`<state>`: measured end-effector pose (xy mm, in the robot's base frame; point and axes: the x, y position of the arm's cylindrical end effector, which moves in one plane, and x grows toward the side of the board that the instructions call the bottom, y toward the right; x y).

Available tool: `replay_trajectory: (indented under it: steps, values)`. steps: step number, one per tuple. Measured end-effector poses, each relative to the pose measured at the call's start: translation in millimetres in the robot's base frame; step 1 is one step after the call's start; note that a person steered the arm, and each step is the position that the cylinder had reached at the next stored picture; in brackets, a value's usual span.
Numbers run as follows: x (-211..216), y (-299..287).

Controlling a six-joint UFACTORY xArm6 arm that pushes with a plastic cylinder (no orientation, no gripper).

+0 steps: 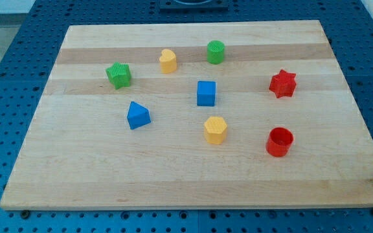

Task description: Push the red circle toward the red star

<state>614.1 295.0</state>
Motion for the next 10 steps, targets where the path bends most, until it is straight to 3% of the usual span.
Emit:
replay_trajectory:
  steps: [1,3,5,6,10]
  values:
    - [2.0,-19.0]
    - [-28.6,-168.3]
    - [-108.6,-144.7]
    - [-126.8,-168.4]
    - [-121.1,-193.4]
